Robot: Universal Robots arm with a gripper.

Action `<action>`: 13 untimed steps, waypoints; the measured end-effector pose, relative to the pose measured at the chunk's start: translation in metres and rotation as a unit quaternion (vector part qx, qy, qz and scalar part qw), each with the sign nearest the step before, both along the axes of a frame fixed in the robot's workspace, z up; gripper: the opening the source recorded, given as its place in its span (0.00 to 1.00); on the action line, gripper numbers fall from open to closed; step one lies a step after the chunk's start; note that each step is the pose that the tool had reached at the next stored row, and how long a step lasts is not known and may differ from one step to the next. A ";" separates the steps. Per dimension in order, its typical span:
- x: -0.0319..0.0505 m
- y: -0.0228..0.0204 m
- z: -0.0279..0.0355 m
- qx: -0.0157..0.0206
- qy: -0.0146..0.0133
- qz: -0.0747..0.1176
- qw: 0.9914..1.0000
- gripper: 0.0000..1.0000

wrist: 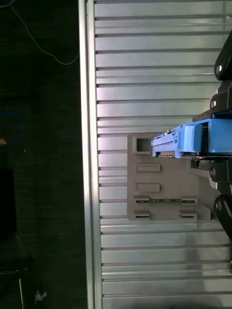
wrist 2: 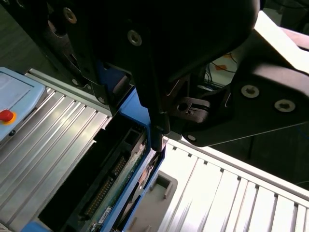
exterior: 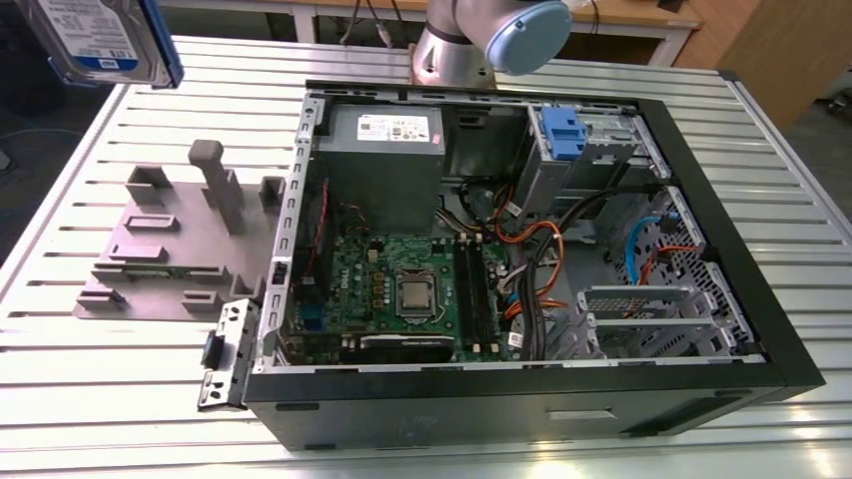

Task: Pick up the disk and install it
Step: 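Pick up the disk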

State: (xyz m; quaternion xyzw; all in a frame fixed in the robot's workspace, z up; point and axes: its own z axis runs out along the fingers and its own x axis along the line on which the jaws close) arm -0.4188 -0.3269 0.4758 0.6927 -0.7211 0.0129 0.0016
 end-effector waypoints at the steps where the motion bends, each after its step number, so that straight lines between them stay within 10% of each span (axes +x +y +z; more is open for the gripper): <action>1: 0.0000 -0.0014 0.0000 0.000 0.000 0.000 1.000 0.36; 13: 0.0008 -0.0258 -0.0004 0.001 0.000 0.000 1.000 0.36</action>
